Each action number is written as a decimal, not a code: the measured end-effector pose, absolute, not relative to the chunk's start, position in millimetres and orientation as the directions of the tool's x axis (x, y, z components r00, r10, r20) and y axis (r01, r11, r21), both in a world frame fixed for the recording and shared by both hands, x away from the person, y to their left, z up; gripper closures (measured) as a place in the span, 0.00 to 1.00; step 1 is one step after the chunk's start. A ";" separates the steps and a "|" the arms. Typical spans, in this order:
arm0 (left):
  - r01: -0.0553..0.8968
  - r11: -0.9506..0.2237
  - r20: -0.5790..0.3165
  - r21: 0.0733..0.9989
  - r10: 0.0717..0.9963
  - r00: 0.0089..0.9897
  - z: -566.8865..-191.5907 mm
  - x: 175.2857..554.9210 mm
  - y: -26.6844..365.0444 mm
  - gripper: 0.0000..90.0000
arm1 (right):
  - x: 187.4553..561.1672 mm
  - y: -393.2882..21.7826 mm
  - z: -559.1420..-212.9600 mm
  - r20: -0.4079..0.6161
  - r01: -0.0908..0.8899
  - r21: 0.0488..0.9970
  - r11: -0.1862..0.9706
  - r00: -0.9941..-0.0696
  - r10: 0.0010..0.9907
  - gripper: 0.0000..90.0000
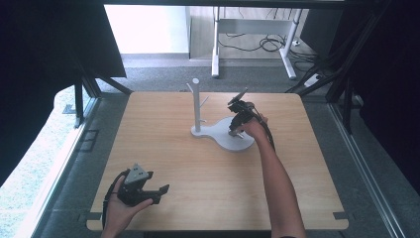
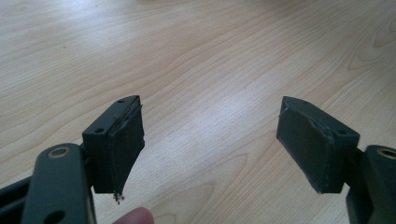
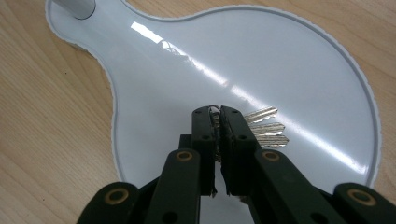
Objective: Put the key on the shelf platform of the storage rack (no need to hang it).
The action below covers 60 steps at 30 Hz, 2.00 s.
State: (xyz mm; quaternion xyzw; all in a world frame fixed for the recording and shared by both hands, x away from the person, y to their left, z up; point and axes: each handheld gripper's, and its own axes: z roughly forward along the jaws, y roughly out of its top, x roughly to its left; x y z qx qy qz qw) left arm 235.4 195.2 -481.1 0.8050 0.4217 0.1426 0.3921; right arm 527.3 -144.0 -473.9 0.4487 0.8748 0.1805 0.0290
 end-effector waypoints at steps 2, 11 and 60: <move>0.567 -0.339 -0.101 0.750 0.790 0.605 -481.6 235.7 194.6 0.26 | 527.4 -145.6 -473.3 0.113 0.774 0.344 0.532 -0.596 0.795 0.90; 0.565 -0.352 -0.096 0.746 0.783 0.614 -482.8 235.5 189.3 0.26 | 519.2 -157.6 -464.8 0.110 0.762 0.403 0.507 -0.590 0.800 0.68; 0.560 -0.369 -0.082 0.742 0.779 0.622 -482.0 234.8 184.0 0.26 | 352.4 -247.7 -465.3 0.121 0.623 0.619 0.478 -0.677 0.726 0.57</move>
